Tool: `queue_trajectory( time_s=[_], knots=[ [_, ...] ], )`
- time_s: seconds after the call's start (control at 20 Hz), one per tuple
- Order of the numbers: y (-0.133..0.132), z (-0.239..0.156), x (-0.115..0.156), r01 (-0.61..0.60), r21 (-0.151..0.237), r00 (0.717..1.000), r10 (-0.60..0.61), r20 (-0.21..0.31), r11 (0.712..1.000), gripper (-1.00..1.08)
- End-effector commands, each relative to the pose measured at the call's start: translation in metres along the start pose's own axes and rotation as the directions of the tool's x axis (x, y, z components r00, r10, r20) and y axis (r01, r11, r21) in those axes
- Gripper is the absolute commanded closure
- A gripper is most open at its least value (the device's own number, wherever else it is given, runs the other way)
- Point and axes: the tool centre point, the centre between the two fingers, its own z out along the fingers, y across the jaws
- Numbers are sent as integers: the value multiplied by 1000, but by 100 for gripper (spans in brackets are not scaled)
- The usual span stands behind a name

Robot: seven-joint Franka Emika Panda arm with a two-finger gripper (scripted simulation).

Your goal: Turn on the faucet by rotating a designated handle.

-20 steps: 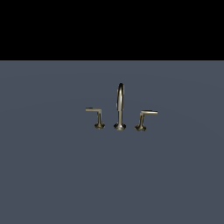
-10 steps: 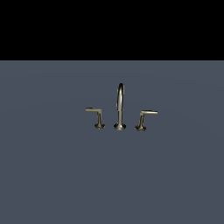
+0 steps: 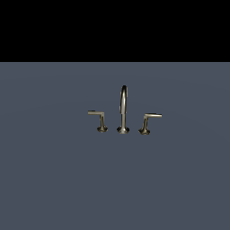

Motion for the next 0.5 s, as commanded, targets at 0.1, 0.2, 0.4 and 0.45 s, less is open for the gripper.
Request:
queue_trajectory(
  time_s=[0.1, 0.2, 0.4, 0.45],
  knots=[
    [-19, 26, 9, -98, -3, 995, 98, 4, 995, 108],
    [-26, 37, 13, -140, -5, 990, 140, 5, 990, 108],
    [-41, 59, 23, -223, -8, 975, 223, 9, 975, 108],
    [-45, 65, 26, -243, -9, 970, 243, 9, 970, 108]
  ],
)
